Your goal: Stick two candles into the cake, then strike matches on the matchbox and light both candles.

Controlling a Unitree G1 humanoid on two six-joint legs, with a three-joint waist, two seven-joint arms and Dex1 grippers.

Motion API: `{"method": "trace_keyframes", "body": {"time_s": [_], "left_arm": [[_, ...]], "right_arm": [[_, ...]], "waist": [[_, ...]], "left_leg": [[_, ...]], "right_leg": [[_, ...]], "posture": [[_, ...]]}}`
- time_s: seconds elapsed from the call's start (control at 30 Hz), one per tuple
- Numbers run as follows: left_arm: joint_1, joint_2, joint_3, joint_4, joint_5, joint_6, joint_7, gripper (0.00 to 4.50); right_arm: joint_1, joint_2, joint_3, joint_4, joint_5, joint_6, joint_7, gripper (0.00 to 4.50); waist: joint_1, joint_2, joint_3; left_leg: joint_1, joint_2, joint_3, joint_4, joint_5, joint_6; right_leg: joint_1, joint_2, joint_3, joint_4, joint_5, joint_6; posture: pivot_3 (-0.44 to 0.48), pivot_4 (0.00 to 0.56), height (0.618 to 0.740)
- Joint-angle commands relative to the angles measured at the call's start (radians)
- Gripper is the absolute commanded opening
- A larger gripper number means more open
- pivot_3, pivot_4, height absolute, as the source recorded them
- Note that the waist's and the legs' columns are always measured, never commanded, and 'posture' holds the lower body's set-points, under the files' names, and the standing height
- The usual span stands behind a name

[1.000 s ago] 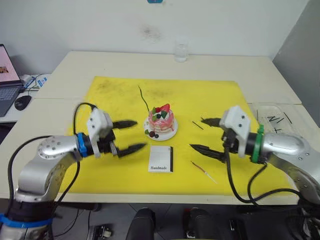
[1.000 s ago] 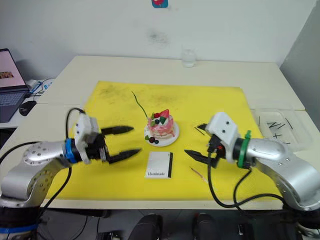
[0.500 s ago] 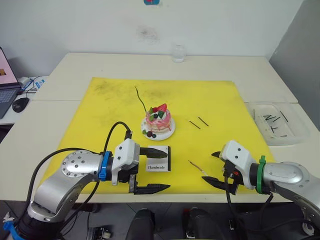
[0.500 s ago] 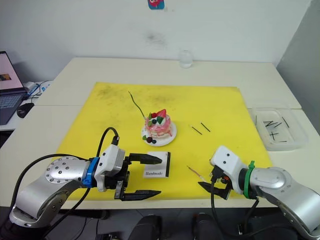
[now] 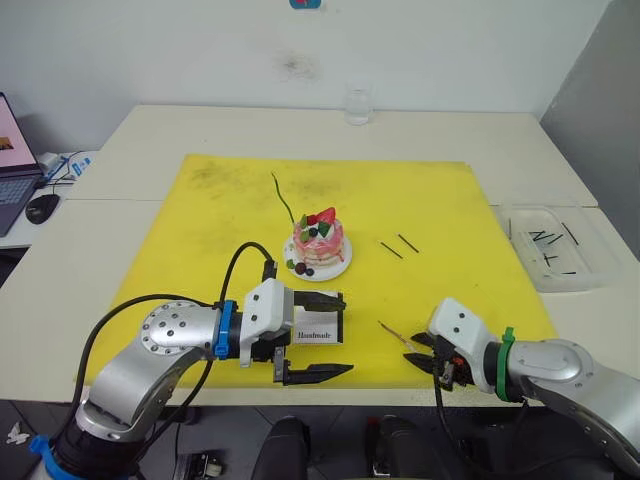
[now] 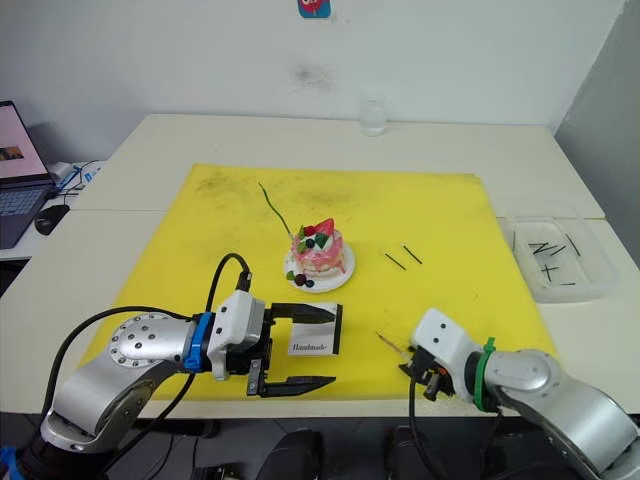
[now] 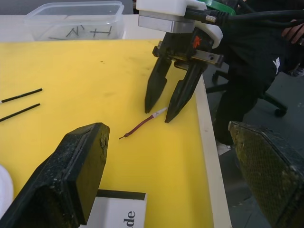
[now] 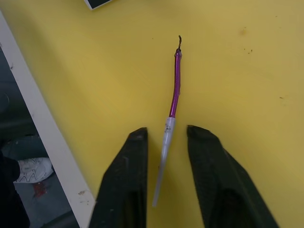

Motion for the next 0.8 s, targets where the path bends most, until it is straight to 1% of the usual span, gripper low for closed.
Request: {"method": "trace_keyframes", "body": {"time_s": [0.03,0.17,0.27,0.33,0.4,0.47,0.57,0.67,0.8], "left_arm": [[-0.019,-0.01,-0.004,-0.032,-0.012,0.008,0.014,4.5],[-0.032,-0.014,-0.009,-0.034,-0.015,0.02,0.02,4.5],[-0.054,-0.033,-0.022,-0.035,-0.02,0.035,0.025,4.5],[-0.065,-0.042,-0.029,-0.043,-0.033,0.053,0.024,4.5],[-0.073,-0.043,-0.039,-0.053,-0.046,0.07,0.016,4.5],[-0.083,-0.044,-0.051,-0.063,-0.057,0.083,0.009,4.5],[-0.104,-0.052,-0.068,-0.071,-0.068,0.096,0.004,4.5],[-0.131,-0.069,-0.086,-0.073,-0.075,0.105,0.006,4.5],[-0.151,-0.08,-0.097,-0.069,-0.073,0.107,0.009,4.5]], "right_arm": [[-0.005,-0.002,-0.028,-0.035,0.015,0.026,0.0,0.03],[-0.01,-0.005,-0.086,-0.048,0.058,0.066,0.021,0.03],[-0.05,-0.019,-0.184,-0.039,0.128,0.108,0.06,0.03],[-0.08,-0.057,-0.262,-0.017,0.172,0.129,0.106,0.03],[-0.081,-0.14,-0.323,0.026,0.167,0.1,0.17,0.03],[-0.049,-0.234,-0.374,0.096,0.129,0.035,0.244,0.03],[0.042,-0.319,-0.423,0.213,0.051,-0.1,0.331,0.03],[0.162,-0.358,-0.448,0.33,-0.05,-0.275,0.409,0.03],[0.261,-0.365,-0.462,0.406,-0.109,-0.4,0.483,0.03]], "waist": [[0.0,0.0,0.0],[0.0,0.0,0.0],[0.001,0.0,0.0],[0.0,0.0,0.0],[0.001,0.0,0.0],[0.002,0.0,0.0],[0.008,0.0,0.0],[0.008,0.0,0.0],[0.007,0.0,0.0]], "left_leg": [[0.0,0.0,0.0,0.0,0.0,0.0],[0.0,0.0,0.0,0.0,0.0,0.0],[0.0,-0.001,0.001,0.0,0.0,0.0],[0.0,-0.001,0.001,0.001,0.0,0.0],[0.0,-0.001,0.001,0.001,0.0,0.0],[0.0,-0.001,0.001,0.001,0.0,0.0],[-0.001,-0.001,0.001,0.0,0.0,0.0],[-0.001,-0.002,0.002,0.0,0.0,0.0],[0.0,-0.002,0.002,0.001,0.0,0.0]], "right_leg": [[0.0,0.0,0.0,0.0,0.0,0.0],[0.0,0.0,0.0,0.0,0.0,0.0],[0.0,0.0,0.0,0.0,0.0,0.0],[0.0,0.0,0.001,0.0,0.001,0.001],[0.0,0.001,0.001,0.0,0.001,0.001],[0.0,0.001,0.0,0.0,0.001,0.001],[0.0,0.001,0.0,-0.001,0.0,0.001],[0.001,0.001,0.001,-0.002,0.0,0.001],[0.001,0.001,0.001,-0.001,0.0,0.001]], "posture": [[0.0,0.15,0.74],[0.0,0.15,0.74],[0.0,0.15,0.74],[0.0,0.15,0.74],[0.0,0.15,0.74],[0.0,0.15,0.74],[0.0,0.15,0.74],[0.0,0.15,0.74],[0.0,0.15,0.74]]}}
